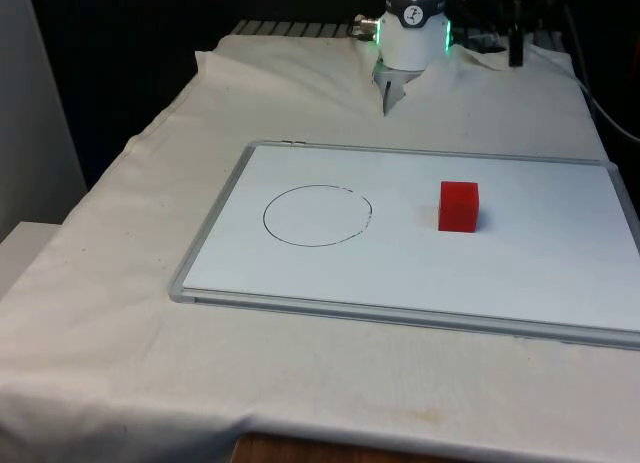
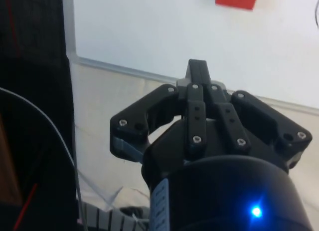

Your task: Push the cube into the marked area.

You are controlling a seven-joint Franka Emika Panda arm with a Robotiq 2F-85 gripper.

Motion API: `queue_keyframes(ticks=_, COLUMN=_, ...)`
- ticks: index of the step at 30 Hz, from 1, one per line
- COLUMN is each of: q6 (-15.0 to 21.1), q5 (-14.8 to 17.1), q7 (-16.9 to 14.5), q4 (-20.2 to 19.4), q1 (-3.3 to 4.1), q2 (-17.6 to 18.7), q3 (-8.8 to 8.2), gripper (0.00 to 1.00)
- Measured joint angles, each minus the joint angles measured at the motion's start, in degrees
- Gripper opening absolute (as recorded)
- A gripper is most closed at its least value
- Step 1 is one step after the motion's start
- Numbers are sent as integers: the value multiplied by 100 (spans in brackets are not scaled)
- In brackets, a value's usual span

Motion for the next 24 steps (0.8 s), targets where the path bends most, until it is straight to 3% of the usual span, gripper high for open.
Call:
queue_keyframes(ticks=12, q6=178, q5=0, q7=218, q4=476, q1=40, q2=796, q3=206, gripper=0)
queue_keyframes(ticks=15, q6=218, q5=0, q7=241, q4=470, q1=46, q2=831, q3=229, gripper=0)
queue_keyframes(ticks=24, q6=796, q5=0, q7=470, q4=11, q1=86, q2=934, q3=481, gripper=0)
